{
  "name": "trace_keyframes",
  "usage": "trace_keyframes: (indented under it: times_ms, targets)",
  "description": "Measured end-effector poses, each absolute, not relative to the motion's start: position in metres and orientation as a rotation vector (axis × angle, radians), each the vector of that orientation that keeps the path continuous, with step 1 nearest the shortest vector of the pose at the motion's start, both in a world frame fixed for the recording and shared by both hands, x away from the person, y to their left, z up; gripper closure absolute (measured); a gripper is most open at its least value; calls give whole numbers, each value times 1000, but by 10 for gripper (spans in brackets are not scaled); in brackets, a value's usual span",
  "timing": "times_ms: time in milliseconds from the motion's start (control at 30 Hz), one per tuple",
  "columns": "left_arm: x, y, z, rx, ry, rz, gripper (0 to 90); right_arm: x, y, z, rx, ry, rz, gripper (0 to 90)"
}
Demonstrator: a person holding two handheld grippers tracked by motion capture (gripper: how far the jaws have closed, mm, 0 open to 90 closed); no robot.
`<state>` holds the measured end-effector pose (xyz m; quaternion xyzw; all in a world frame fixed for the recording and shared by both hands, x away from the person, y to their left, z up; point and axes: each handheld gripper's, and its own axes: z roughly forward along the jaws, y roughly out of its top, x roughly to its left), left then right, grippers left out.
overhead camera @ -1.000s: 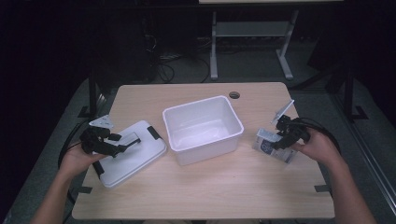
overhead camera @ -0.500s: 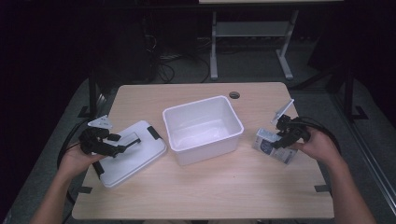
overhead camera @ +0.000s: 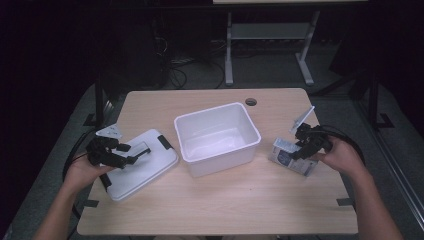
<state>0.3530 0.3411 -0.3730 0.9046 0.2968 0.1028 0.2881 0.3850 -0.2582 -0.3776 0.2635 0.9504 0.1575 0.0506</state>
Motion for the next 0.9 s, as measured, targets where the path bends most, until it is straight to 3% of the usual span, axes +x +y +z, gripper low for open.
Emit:
trace_keyframes:
  times_ms: [900]
  targets:
    - [353,340,-372,2416,793,267,402,376,-258,-348,762,2873,520,550]
